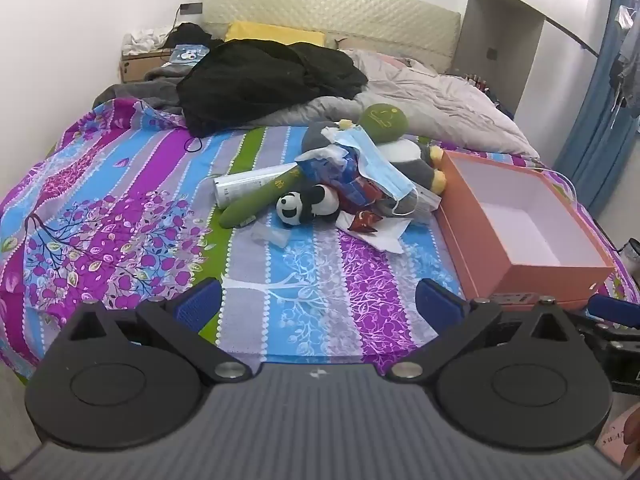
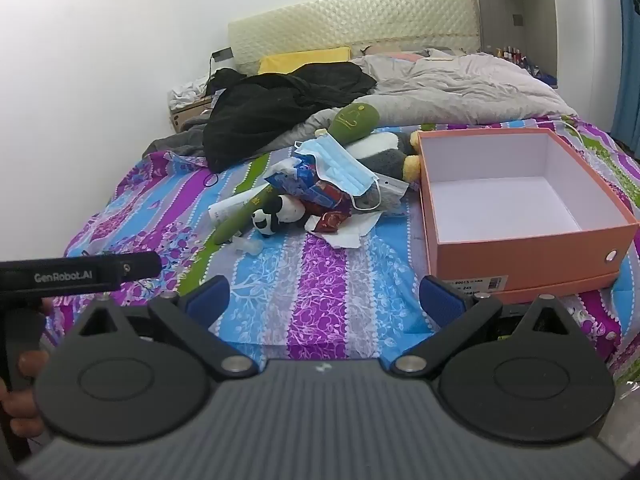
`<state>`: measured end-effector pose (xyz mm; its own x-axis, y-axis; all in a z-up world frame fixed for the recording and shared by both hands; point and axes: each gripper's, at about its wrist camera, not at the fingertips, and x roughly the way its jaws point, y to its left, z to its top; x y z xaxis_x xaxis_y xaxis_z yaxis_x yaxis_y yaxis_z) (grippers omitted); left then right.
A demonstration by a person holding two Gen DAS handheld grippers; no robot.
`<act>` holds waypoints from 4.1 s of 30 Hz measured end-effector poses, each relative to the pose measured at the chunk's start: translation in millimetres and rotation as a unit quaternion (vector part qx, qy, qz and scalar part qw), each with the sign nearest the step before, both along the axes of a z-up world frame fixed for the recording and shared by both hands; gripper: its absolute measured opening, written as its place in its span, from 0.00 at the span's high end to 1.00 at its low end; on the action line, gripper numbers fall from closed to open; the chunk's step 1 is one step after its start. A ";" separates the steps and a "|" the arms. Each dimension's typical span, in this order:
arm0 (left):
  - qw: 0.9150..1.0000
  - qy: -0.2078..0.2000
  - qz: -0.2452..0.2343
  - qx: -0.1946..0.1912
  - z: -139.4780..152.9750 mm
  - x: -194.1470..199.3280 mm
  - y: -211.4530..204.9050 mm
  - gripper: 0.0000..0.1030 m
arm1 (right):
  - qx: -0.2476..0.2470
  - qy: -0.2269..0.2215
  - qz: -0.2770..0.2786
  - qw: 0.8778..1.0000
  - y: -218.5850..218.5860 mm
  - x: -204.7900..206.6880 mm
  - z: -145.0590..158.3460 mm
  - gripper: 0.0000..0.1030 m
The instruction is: Organize soft objects
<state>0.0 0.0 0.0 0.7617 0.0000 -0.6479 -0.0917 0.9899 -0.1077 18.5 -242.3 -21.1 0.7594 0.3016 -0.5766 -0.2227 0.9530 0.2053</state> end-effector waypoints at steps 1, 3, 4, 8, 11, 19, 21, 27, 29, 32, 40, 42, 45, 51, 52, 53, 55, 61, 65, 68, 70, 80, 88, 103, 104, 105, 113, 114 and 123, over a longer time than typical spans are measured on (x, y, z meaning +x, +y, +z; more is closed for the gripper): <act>1.000 0.000 0.001 0.005 -0.2 0.0 -0.2 0.00 | -0.001 0.000 0.000 1.000 0.2 0.1 0.2 0.00; 1.000 0.004 0.000 0.000 -0.5 1.1 0.0 0.00 | -0.003 0.000 0.001 1.000 1.0 0.1 0.6 0.00; 1.000 0.008 -0.002 -0.005 -0.4 2.3 0.1 0.00 | -0.003 0.000 0.001 1.000 1.4 -0.3 0.8 0.00; 1.000 0.006 -0.005 -0.009 2.2 6.6 -4.9 0.00 | -0.009 -0.002 0.003 1.000 4.8 -2.2 2.0 0.00; 1.000 -0.001 -0.009 -0.008 4.7 0.2 -5.5 0.00 | -0.003 0.000 -0.002 1.000 0.2 -6.6 -4.0 0.00; 1.000 -0.001 -0.009 -0.009 4.5 -3.4 -7.1 0.00 | 0.000 -0.003 0.000 1.000 -1.9 -4.0 -0.7 0.00; 1.000 -0.002 -0.010 -0.009 4.9 -4.4 -6.1 0.00 | 0.001 -0.002 -0.001 1.000 -1.4 -4.2 -0.6 0.00; 1.000 0.000 -0.007 -0.013 3.9 -3.9 -3.5 0.00 | 0.001 -0.002 0.001 1.000 -2.6 -3.3 -0.2 0.00; 1.000 0.001 -0.005 -0.011 4.1 -3.0 -2.8 0.00 | 0.000 -0.003 0.001 1.000 -2.3 -3.3 0.1 0.00; 1.000 0.002 -0.005 -0.013 3.4 -2.0 -1.7 0.00 | 0.001 -0.002 0.001 1.000 -2.1 -3.3 0.2 0.00; 1.000 0.002 -0.004 -0.013 1.1 -2.2 1.2 0.00 | 0.000 -0.001 0.002 1.000 -2.6 -2.7 -0.4 0.00; 1.000 0.003 -0.003 -0.013 1.1 -2.2 1.0 0.00 | 0.000 -0.001 0.002 1.000 -1.9 -2.5 -0.7 0.00; 1.000 0.003 -0.002 -0.012 0.2 -1.9 0.9 0.00 | 0.000 -0.001 0.002 1.000 -1.6 -2.5 -0.5 0.00; 1.000 0.004 -0.003 -0.013 -0.6 -1.1 0.1 0.00 | -0.002 -0.001 0.005 1.000 -0.4 -1.9 0.0 0.00; 1.000 0.005 -0.003 -0.012 -0.9 -0.7 -0.2 0.00 | -0.001 -0.001 0.005 1.000 -0.4 -2.0 0.0 0.00; 1.000 0.004 -0.003 -0.012 -1.0 -0.7 -0.2 0.00 | -0.001 -0.001 0.005 1.000 -0.3 -2.0 -0.1 0.00; 1.000 0.005 -0.003 -0.012 -1.4 -0.1 0.0 0.00 | -0.001 0.000 0.004 1.000 -0.1 -2.1 -0.1 0.00; 1.000 0.006 -0.003 -0.012 -1.9 -0.3 -0.5 0.00 | -0.001 0.003 0.003 1.000 -0.3 -1.4 -0.3 0.00; 1.000 0.007 -0.004 -0.013 -3.0 0.1 -1.1 0.00 | 0.000 0.005 0.004 1.000 -0.6 -0.9 -1.7 0.00; 1.000 0.008 -0.004 -0.012 -3.6 0.2 -1.1 0.00 | -0.001 0.007 0.006 1.000 0.5 -0.6 -3.2 0.00; 1.000 0.008 -0.006 -0.014 -5.2 0.2 -0.8 0.00 | -0.005 0.008 0.004 1.000 1.4 0.0 -4.4 0.00; 1.000 0.022 -0.002 -0.014 -18.6 5.5 2.3 0.00 | -0.003 0.018 0.004 1.000 3.2 3.1 -10.0 0.00; 0.999 0.035 -0.007 -0.017 -30.6 10.5 1.9 0.00 | -0.024 0.012 0.019 0.999 12.9 7.7 -19.3 0.00; 0.998 0.064 -0.029 -0.002 -69.2 52.3 7.6 0.00 | -0.007 0.020 -0.001 1.000 15.4 38.7 -41.3 0.01; 0.997 0.065 -0.033 -0.001 -72.2 55.6 7.0 0.00 | -0.010 0.020 -0.002 1.000 15.8 41.4 -42.8 0.01; 0.997 0.066 -0.036 -0.001 -75.3 60.5 6.8 0.00 | -0.010 0.021 -0.002 1.000 16.0 44.8 -44.9 0.01; 0.997 0.073 -0.039 -0.009 -96.5 93.7 12.4 0.00 | -0.016 0.030 0.003 0.999 23.8 70.2 -59.0 0.10; 0.997 0.073 -0.035 -0.008 -98.6 97.8 13.3 0.00 | -0.016 0.030 0.001 0.999 25.0 73.9 -59.3 0.10; 0.997 0.076 -0.030 -0.016 -116.7 128.0 23.1 0.00 | 0.005 0.030 0.019 0.999 31.8 107.4 -65.6 0.17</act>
